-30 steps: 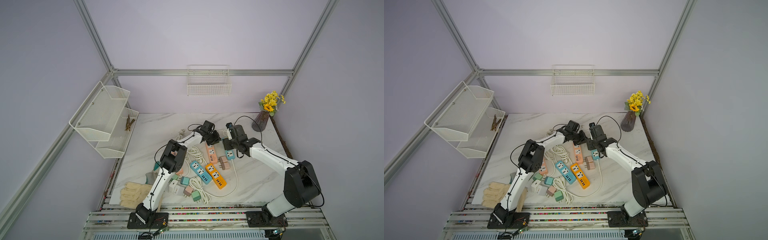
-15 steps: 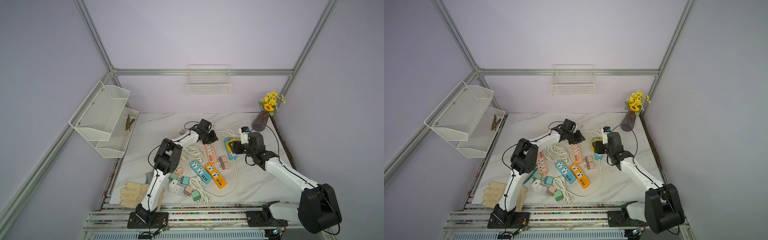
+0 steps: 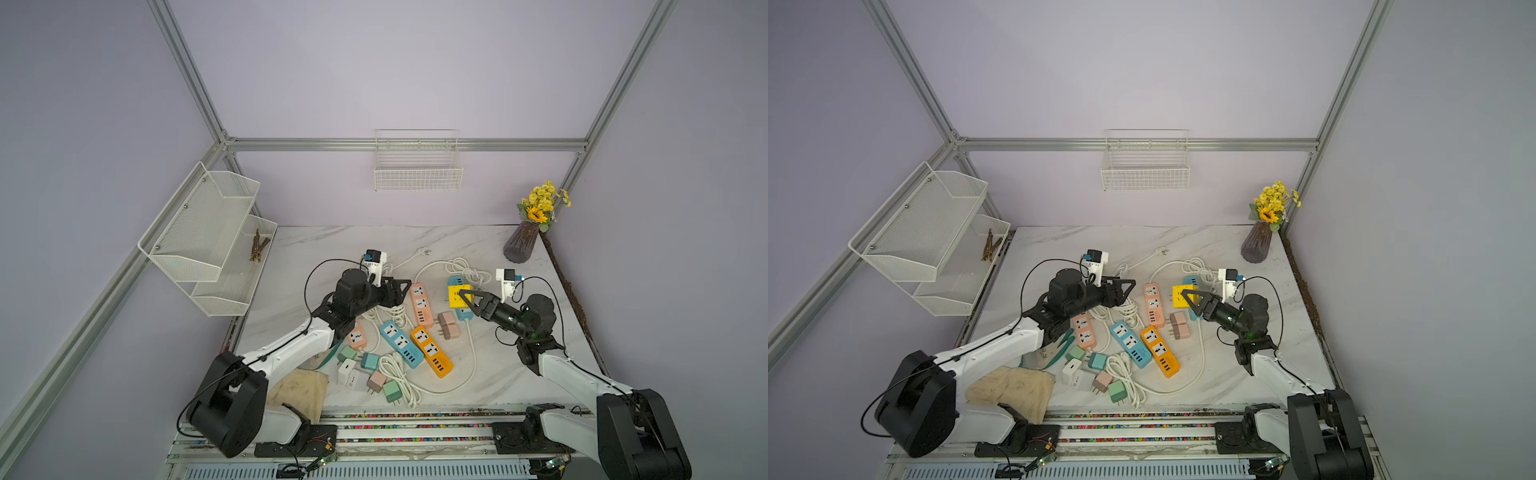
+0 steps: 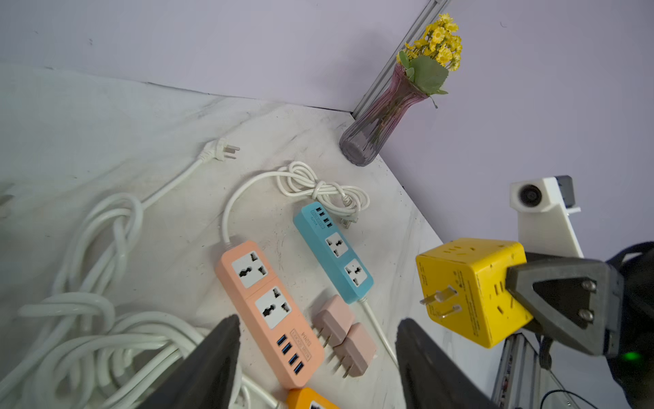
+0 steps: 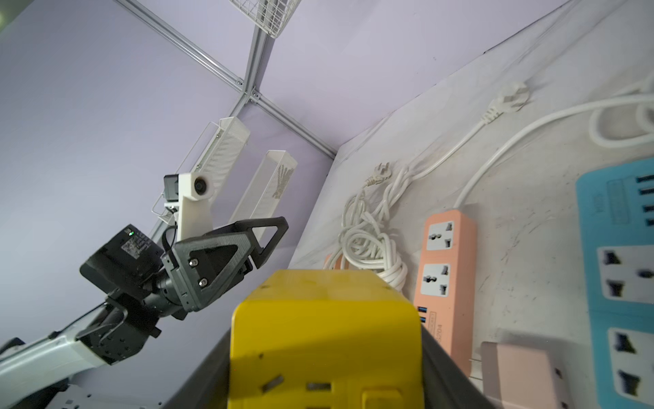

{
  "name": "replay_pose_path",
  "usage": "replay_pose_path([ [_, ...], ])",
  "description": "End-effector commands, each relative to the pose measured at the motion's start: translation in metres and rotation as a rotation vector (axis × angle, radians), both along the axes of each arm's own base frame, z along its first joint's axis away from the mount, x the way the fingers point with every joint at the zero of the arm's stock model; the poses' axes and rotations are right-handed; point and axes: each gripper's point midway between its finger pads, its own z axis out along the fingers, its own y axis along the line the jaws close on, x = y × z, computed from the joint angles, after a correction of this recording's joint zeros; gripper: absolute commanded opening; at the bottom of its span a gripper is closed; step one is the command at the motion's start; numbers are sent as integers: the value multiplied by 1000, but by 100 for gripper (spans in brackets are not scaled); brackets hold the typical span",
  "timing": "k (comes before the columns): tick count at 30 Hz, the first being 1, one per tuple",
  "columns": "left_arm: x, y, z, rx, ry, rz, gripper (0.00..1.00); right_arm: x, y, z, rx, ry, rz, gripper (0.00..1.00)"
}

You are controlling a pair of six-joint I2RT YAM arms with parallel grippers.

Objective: Pull the plug off the socket
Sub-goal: Place the plug at the center of the board.

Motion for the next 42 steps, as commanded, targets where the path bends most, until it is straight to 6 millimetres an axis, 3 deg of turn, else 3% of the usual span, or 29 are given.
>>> replay_pose_path([
  [1,-8,33,25,-3,-188,112,84,-5,9,21,69,-58,97,17],
  [5,-33,65,11,0,-215,185,100,12,16,-2,54,1,120,23],
  [12,-58,114,-7,9,-239,347,100,59,36,-63,-87,167,51,24],
  [16,-67,130,-22,42,-219,398,100,84,46,-84,-151,206,29,29],
  [26,-84,151,-25,41,-245,459,100,123,71,-118,-253,264,22,29],
  [33,-86,152,-26,43,-240,459,100,145,69,-124,-321,268,-23,33],
  [38,-86,152,-27,43,-237,455,100,155,72,-122,-287,273,6,41],
  [42,-87,153,-28,46,-235,457,100,157,69,-127,-269,287,22,54],
])
